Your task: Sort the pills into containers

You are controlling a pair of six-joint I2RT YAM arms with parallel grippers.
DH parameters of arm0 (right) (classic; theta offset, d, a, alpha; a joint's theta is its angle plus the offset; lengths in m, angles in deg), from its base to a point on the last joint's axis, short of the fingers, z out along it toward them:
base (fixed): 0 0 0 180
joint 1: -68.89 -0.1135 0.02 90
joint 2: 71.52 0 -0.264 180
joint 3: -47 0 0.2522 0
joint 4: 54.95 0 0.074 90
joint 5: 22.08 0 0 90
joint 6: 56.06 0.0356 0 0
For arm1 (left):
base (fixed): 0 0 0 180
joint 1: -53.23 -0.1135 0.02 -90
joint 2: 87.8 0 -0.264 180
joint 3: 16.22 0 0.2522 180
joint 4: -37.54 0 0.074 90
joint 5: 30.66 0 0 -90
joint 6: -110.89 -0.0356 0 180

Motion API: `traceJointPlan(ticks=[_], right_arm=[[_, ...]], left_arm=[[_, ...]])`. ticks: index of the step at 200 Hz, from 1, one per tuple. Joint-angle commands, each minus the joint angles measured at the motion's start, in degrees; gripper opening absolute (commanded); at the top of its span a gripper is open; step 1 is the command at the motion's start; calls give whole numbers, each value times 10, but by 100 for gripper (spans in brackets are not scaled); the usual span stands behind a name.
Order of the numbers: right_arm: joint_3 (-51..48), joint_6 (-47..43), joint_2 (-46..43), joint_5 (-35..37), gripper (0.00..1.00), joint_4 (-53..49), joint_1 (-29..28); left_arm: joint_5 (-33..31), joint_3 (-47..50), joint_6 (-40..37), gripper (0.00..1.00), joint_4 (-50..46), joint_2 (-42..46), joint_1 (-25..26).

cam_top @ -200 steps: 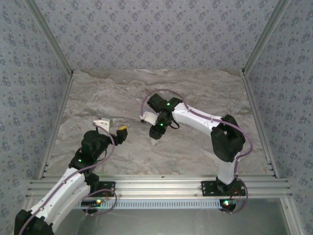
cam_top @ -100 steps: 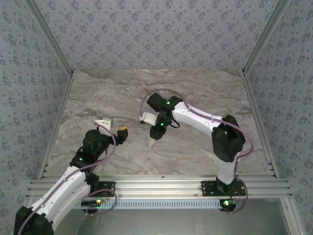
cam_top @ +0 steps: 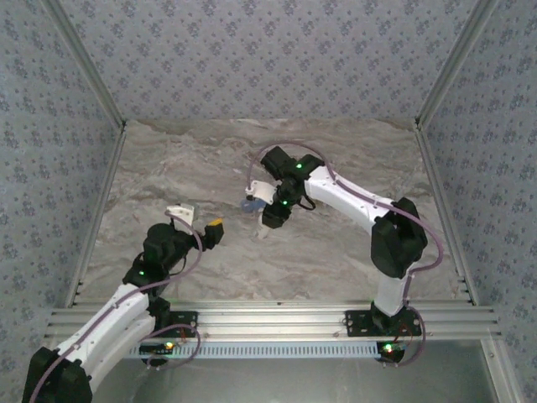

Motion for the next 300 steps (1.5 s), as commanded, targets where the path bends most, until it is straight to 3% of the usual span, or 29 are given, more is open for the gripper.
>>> traceJointPlan(ticks=[1, 76, 129, 151, 185, 270, 300], right_arm=[[17, -15, -30, -19, 41, -9, 6], [59, -37, -17, -48, 41, -35, 21], [74, -56, -22, -104, 41, -25, 45], [92, -71, -19, -125, 41, -41, 46], [102, -95, -22, -161, 41, -70, 46], [84, -101, -51, -182, 41, -75, 45], [92, -99, -52, -184, 41, -65, 44]], left_arm=[[40, -1, -21, 85, 35, -13, -1], [83, -6, -53, 85, 82, -56, -1], [228, -30, -174, 84, 189, -174, 24], [237, -61, -241, 85, 152, -219, 37], [242, -102, -283, 85, 143, -263, 35], [322, -160, -306, 80, 133, -346, 32], [327, -163, -310, 74, 131, -353, 36]])
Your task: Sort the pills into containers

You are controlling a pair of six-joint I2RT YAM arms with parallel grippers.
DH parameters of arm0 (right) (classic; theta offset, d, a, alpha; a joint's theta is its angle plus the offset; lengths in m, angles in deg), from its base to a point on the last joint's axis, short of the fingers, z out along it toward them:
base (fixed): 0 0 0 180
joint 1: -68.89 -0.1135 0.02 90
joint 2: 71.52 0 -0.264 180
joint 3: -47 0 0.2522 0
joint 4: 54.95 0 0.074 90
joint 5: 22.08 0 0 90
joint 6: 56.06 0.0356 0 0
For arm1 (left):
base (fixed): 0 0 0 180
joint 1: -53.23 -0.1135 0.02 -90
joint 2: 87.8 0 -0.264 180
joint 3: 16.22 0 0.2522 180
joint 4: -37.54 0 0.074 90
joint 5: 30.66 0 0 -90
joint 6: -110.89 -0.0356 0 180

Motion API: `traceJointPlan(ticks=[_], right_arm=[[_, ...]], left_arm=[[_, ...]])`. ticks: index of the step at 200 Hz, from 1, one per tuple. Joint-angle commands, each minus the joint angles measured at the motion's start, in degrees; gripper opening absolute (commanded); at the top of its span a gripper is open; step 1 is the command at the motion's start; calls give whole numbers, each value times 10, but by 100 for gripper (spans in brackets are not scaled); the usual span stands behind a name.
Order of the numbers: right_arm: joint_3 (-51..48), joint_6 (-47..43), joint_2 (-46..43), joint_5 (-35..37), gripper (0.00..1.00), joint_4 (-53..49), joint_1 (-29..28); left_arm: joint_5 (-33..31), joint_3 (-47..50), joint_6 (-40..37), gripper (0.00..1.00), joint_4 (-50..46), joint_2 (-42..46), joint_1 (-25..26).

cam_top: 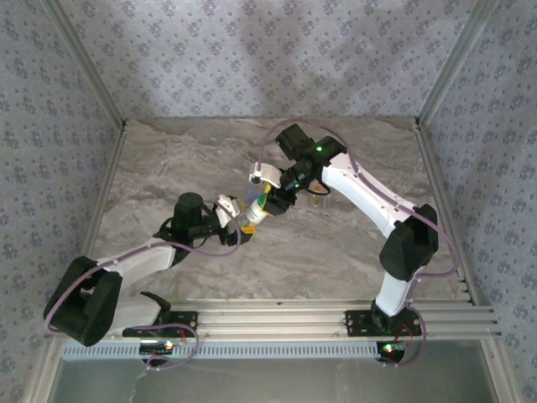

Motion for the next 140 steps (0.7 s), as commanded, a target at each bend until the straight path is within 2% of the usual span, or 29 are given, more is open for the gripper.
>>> traceJointPlan(ticks=[1, 96, 111, 140], right_arm=[[8, -7, -20, -21, 41, -4, -2], [25, -6, -9, -38, 41, -3, -9], [26, -6, -11, -39, 41, -2, -9], [20, -6, -16, -42, 41, 1, -8]], left_arm=[[32, -21, -13, 74, 3, -4, 2], [49, -48, -27, 67, -31, -12, 18], [52, -50, -27, 61, -34, -16, 19], [49, -50, -26, 61, -32, -16, 21]])
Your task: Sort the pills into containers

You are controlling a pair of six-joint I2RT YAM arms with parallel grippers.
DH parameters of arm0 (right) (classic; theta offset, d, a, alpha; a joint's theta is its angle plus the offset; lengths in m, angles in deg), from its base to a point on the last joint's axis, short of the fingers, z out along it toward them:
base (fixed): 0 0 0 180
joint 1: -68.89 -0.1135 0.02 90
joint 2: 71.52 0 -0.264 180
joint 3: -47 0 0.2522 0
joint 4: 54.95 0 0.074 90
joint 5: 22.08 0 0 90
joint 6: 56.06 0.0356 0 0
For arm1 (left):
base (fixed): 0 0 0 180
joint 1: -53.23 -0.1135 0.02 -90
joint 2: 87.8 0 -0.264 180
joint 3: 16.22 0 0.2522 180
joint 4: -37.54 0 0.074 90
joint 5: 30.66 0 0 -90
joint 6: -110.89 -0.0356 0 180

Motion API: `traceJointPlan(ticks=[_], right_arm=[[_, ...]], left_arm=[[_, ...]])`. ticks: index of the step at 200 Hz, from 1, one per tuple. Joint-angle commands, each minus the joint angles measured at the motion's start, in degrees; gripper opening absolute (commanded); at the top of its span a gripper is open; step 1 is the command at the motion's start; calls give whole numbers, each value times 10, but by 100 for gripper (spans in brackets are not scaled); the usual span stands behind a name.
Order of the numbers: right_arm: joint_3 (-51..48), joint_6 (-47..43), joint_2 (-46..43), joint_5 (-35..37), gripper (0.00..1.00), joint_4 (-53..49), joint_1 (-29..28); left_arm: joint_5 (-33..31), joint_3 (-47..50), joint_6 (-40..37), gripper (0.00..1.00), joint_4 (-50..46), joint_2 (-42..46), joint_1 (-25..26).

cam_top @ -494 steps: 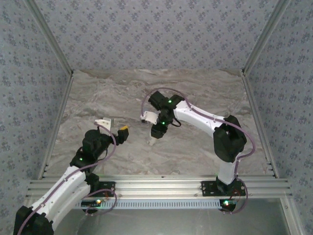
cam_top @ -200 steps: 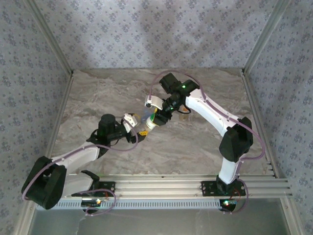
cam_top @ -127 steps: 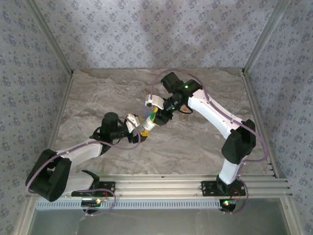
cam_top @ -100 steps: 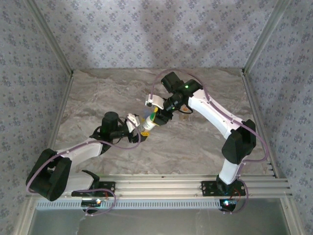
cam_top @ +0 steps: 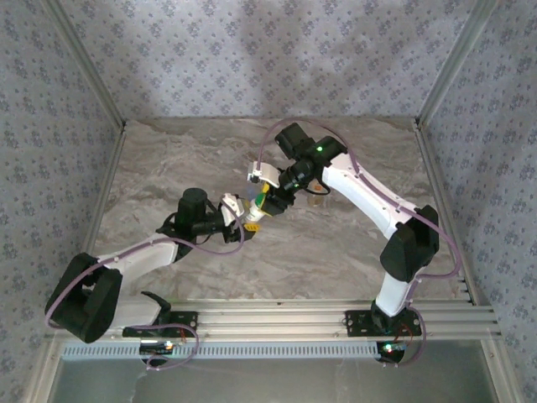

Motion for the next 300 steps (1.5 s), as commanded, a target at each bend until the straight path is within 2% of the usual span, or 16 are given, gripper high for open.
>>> traceJointPlan(ticks=[1, 21, 34, 57, 84, 99, 120, 136, 162, 184, 208, 226, 239, 264, 284, 300], right_arm=[[14, -7, -13, -24, 41, -2, -1], [14, -6, -16, -25, 41, 0, 0], [13, -5, -17, -27, 41, 2, 0], [13, -4, -16, -27, 41, 5, 0], [11, -4, -17, -22, 41, 4, 1], [9, -4, -20, -19, 41, 5, 3], [6, 13, -24, -17, 45, 17, 8], [3, 33, -27, -5, 55, 29, 11], [-12, 58, -48, 0, 59, 48, 18], [-40, 89, -87, 4, 63, 84, 20], [-100, 185, -154, 65, 64, 178, 21], [-160, 298, -207, 152, 64, 282, 21], [-204, 378, -237, 165, 64, 344, 21], [-276, 543, -262, 172, 62, 458, 15], [-279, 593, -246, 172, 60, 495, -2], [-276, 599, -239, 209, 59, 507, -18]], left_arm=[[19, -14, -9, 61, -5, -5, 5], [17, -15, -12, 61, -9, -7, 6], [17, -15, -11, 52, -9, -9, 7], [13, -15, -7, 47, -7, -8, 11], [8, -15, -8, 46, -9, 1, 14], [5, -15, -10, 42, -15, 3, 14], [2, -12, -2, 31, -10, 10, 14], [-18, -4, 11, 23, 12, 19, 14], [-58, 8, 23, 6, 36, 31, 13], [-79, 16, 37, 2, 54, 35, 12], [-108, 27, 82, 0, 91, 47, 12], [-138, 58, 141, 0, 180, 52, 15], [-163, 66, 165, 0, 202, 58, 20], [-169, 68, 175, 0, 214, 72, 27], [-168, 64, 178, 0, 219, 73, 35], [-173, 63, 180, 0, 230, 70, 41]])
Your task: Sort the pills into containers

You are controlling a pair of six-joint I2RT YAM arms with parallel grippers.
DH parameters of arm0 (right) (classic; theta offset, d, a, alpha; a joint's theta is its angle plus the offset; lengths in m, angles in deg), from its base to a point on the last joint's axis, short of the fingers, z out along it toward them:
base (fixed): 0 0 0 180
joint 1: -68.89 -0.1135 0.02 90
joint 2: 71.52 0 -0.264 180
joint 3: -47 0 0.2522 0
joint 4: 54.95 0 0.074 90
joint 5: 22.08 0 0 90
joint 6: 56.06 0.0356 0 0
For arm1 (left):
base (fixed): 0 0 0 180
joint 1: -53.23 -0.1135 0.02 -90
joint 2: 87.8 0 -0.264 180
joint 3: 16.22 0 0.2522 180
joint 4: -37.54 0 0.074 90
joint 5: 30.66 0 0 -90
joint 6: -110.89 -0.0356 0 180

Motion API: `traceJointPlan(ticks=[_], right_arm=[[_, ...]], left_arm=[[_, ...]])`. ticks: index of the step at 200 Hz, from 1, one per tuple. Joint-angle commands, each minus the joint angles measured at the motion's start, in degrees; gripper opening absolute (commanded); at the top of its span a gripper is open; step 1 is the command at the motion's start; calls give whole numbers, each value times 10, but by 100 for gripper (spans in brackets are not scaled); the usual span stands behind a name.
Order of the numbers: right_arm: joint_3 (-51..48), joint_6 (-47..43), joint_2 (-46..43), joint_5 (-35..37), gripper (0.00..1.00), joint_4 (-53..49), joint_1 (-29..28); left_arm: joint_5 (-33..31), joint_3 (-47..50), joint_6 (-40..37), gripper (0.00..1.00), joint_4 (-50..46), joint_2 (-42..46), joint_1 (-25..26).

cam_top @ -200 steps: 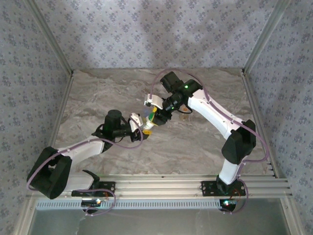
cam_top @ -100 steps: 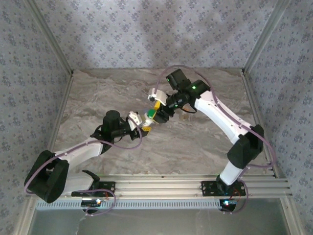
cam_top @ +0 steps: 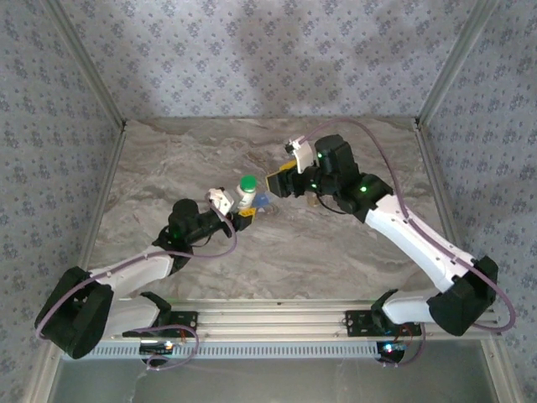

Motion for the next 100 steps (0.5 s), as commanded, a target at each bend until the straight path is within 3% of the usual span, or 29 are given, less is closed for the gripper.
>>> traceJointPlan(ticks=[1, 20, 59, 100], right_arm=[[-3, 97, 10, 51, 59, 86, -22], [-13, 119, 6, 66, 59, 102, -13], [-15, 120, 9, -25, 60, 124, -8], [-8, 149, 18, -51, 59, 119, -24]], left_arm=[[-11, -1, 21, 0, 55, 7, 10], [-11, 1, 28, 0, 71, 3, 12], [-18, -8, 30, 0, 67, -11, 16], [-26, -22, 31, 0, 69, -32, 24]])
